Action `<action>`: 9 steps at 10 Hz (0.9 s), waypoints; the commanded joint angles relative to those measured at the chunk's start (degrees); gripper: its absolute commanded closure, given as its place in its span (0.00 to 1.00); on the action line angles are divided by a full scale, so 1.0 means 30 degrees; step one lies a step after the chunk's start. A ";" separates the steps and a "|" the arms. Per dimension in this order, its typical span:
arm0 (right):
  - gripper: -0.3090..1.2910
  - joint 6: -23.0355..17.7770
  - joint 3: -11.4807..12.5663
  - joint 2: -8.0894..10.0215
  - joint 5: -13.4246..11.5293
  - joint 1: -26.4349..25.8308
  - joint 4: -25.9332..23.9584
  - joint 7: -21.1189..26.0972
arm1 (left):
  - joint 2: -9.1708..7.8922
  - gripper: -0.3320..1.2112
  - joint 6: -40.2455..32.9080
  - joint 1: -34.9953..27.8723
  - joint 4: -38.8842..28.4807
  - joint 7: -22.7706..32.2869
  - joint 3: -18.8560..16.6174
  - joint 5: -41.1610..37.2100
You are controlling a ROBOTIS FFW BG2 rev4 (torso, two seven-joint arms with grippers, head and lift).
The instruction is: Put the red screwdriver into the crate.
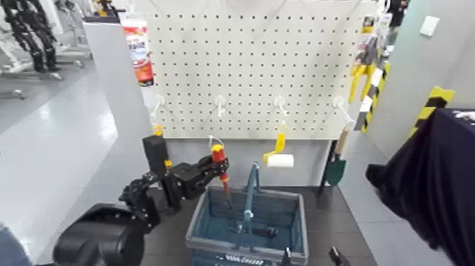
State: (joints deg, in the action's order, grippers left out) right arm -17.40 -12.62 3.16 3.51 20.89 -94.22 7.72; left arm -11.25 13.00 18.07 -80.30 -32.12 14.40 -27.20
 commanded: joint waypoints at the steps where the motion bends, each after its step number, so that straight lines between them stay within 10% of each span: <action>1: 0.28 -0.0058 0.0016 -0.0029 0.0030 0.0010 0.0030 -0.0026 | 0.0058 0.96 -0.0818 -0.0192 0.1485 0.0570 0.1264 -0.1832; 7: 0.28 -0.0176 0.0046 -0.0029 0.0176 -0.0020 0.0088 -0.0085 | 0.0087 0.95 -0.1374 -0.0954 0.3038 0.3851 0.2817 -0.6080; 9: 0.28 -0.0205 0.0075 -0.0029 0.0205 -0.0020 0.0118 -0.0085 | 0.0087 0.71 -0.1140 -0.0866 0.3038 0.3880 0.3022 -0.6813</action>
State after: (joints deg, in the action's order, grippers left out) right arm -18.00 -12.45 3.08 4.09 20.83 -93.87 7.47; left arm -10.99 9.41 15.41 -71.21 -20.48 23.33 -47.18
